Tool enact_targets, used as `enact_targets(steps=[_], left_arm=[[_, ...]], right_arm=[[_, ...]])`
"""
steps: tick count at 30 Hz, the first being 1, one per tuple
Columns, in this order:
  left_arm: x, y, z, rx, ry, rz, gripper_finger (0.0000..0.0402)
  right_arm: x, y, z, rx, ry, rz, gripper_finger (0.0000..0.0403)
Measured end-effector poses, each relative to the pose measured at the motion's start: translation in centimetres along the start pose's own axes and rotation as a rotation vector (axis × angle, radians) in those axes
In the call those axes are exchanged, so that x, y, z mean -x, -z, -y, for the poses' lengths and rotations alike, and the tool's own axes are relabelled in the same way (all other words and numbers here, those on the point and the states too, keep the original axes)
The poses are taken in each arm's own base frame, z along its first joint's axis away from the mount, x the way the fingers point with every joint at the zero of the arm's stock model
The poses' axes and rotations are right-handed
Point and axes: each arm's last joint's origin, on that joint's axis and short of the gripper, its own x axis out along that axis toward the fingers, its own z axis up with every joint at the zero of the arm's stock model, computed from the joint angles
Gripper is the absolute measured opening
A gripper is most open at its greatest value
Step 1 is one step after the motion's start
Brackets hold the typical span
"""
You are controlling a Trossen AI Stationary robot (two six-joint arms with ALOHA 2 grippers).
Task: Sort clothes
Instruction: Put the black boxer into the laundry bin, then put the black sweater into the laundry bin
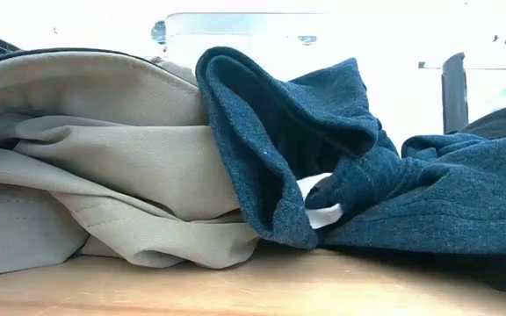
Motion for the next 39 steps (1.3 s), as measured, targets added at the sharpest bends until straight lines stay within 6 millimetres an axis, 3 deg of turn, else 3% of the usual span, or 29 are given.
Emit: enact_targets(steps=[4, 8, 12, 17, 21, 31, 35, 39], left_arm=[[-2.5, 1.0, 0.2, -0.016, 0.044, 0.036, 0.0171], [-4.5, 0.1, -0.5, -0.032, 0.133, 0.111, 0.0171], [-5.8, -1.1, -2.0, -0.055, 0.131, 0.168, 0.0171], [-7.1, -1.5, -3.8, -0.036, 0.076, 0.160, 0.0171], [-7.7, -1.3, -4.5, -0.019, 0.053, 0.155, 0.0171], [-7.4, -0.6, -3.8, -0.011, 0.068, 0.116, 0.0171], [-7.3, -0.5, -3.6, -0.015, 0.071, 0.118, 0.0171], [-7.3, -0.5, -3.6, -0.015, 0.066, 0.118, 0.0171]], right_arm=[[1.6, -1.4, 5.9, -0.087, 0.066, 0.034, 0.0000], [2.0, -1.6, 11.6, -0.134, 0.164, 0.022, 0.0000], [1.2, -0.4, 16.5, -0.163, 0.264, -0.059, 0.0000], [-1.6, 2.4, 21.0, -0.273, 0.250, -0.225, 0.0000], [-4.9, 5.3, 22.4, -0.316, 0.203, -0.401, 0.0000], [-11.0, 11.8, 22.6, -0.347, 0.127, -0.742, 0.0007], [-11.8, 12.9, 22.8, -0.374, 0.100, -0.819, 0.0052], [-12.0, 13.2, 23.0, -0.394, 0.104, -0.834, 0.0122]])
